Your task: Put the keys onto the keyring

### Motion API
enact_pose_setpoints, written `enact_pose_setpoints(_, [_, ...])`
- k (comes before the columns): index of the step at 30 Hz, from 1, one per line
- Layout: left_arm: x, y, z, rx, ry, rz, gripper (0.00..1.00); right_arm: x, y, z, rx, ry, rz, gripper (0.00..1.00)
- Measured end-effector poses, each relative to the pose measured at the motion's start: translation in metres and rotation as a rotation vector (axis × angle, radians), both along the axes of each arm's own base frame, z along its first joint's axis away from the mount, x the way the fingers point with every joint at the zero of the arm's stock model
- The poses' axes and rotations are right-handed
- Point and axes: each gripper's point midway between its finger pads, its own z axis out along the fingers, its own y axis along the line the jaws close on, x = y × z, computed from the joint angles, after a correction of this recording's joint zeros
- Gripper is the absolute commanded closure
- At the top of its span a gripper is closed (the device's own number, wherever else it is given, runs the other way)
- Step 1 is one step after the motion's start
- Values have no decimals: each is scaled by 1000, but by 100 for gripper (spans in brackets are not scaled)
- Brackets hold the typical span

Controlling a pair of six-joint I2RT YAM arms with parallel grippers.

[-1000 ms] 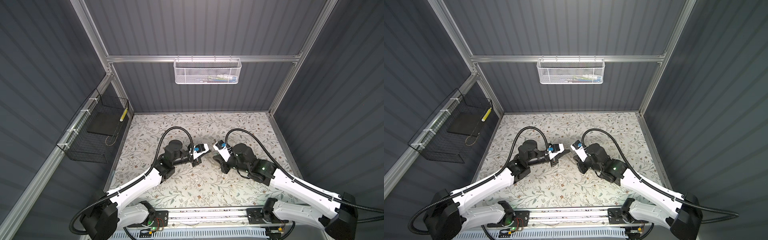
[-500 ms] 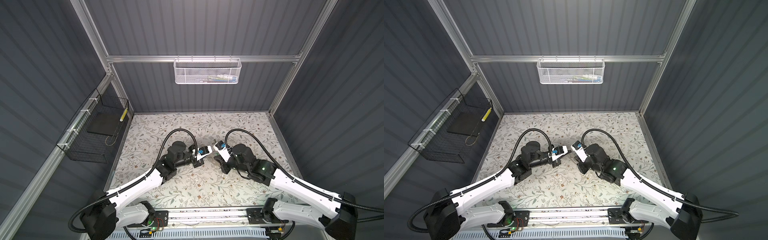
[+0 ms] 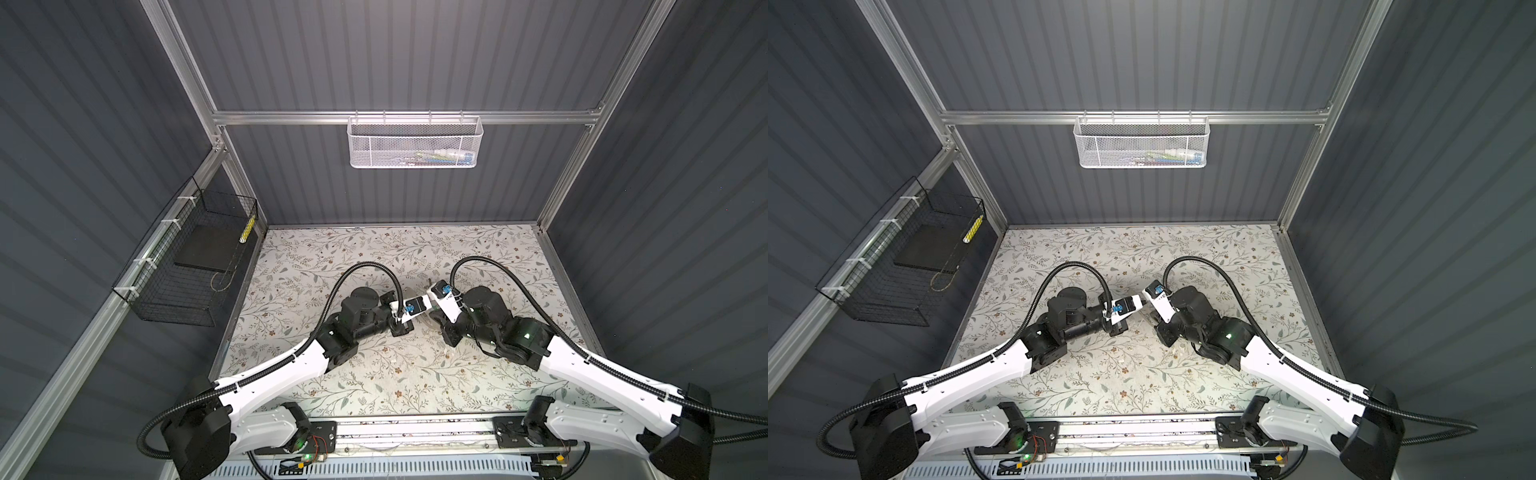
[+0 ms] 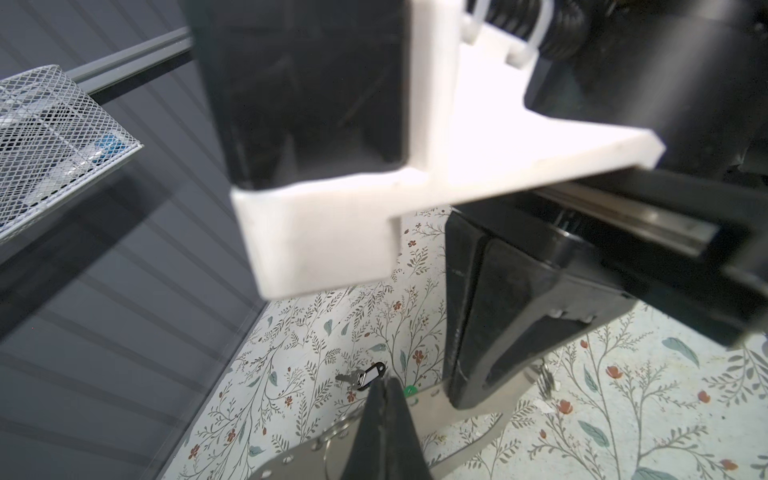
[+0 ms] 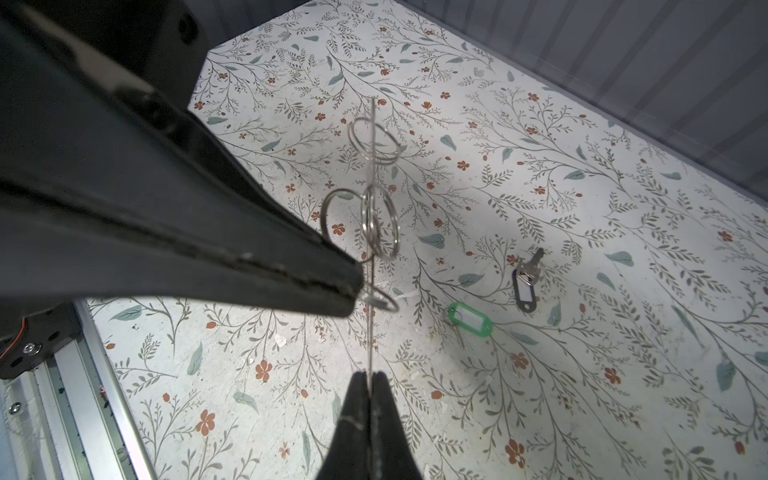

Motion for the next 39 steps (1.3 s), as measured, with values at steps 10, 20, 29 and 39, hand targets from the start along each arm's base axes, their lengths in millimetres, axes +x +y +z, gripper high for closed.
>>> enact_pose_setpoints(10, [-3, -8, -2, 27, -50, 20, 100, 1, -1, 0, -20, 16, -8, 100])
enact_pose_setpoints(20, [2, -12, 5, -15, -51, 60, 100, 2, 0, 2, -13, 19, -15, 100])
enact_pose_setpoints(29, [1, -10, 12, -137, -51, 70, 100, 2, 1, 10, 14, 8, -15, 100])
enact_pose_setpoints(39, [-5, -3, 32, -234, -70, 31, 100, -5, -2, 30, 86, -2, 8, 100])
